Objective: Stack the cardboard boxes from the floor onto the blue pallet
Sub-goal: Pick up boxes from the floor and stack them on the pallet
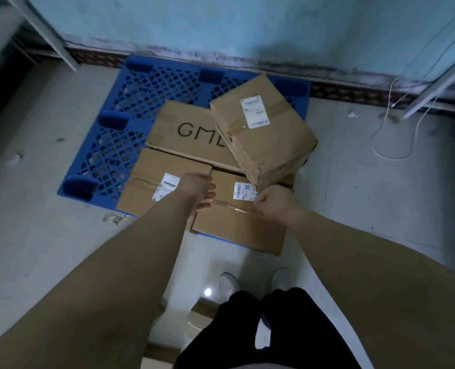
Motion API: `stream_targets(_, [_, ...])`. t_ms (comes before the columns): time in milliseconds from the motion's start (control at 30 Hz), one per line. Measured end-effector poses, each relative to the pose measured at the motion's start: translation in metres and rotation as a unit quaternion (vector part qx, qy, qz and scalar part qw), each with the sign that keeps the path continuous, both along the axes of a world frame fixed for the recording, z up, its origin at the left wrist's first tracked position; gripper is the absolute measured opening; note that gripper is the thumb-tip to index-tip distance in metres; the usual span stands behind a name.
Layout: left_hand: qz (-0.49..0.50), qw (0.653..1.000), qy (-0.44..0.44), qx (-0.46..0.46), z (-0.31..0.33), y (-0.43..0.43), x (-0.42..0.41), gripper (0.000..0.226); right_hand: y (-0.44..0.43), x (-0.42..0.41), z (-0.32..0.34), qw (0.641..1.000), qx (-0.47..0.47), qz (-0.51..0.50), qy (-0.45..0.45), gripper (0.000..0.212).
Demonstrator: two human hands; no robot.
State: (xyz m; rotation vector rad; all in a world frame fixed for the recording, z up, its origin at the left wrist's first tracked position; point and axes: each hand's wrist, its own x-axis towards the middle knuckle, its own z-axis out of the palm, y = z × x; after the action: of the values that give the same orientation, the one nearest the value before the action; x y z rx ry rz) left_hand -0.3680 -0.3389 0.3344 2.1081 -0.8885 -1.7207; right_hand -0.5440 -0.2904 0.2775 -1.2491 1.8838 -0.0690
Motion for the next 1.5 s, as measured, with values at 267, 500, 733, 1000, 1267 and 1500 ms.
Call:
stream_targets(267, [0.11, 0.993, 0.003, -0.038, 0.051, 0.02, 0.017, 0.023, -0.031, -0.008, 0.068, 0.995, -0.039, 0.085, 0.018, 0.022])
stream_targets(500, [0.232, 0.971, -0.032, -0.054, 0.073, 0.047, -0.007, 0.025, -0.043, -0.032, 0.084, 0.982, -0.023, 0.184, -0.018, 0.029])
stream_targets(733, [0.325, 0.944, -0.039, -0.046, 0.081, 0.107, -0.06, 0.022, -0.035, -0.054, 0.099, 0.945, -0.053, 0.321, -0.014, 0.028])
stream_targets(1000, [0.37, 0.928, -0.04, -0.003, 0.081, 0.19, -0.062, 0.015, 0.008, -0.055, 0.092, 0.925, -0.045, 0.377, -0.015, 0.034])
stream_targets(1267, [0.403, 0.914, -0.02, -0.029, 0.082, 0.234, -0.045, 0.014, 0.047, -0.04, 0.103, 0.923, -0.055, 0.38, 0.001, 0.026])
stream_targets(1500, [0.443, 0.896, 0.008, -0.037, 0.084, 0.294, -0.029, 0.021, 0.085, 0.009, 0.103, 0.897, -0.065, 0.437, -0.025, 0.02])
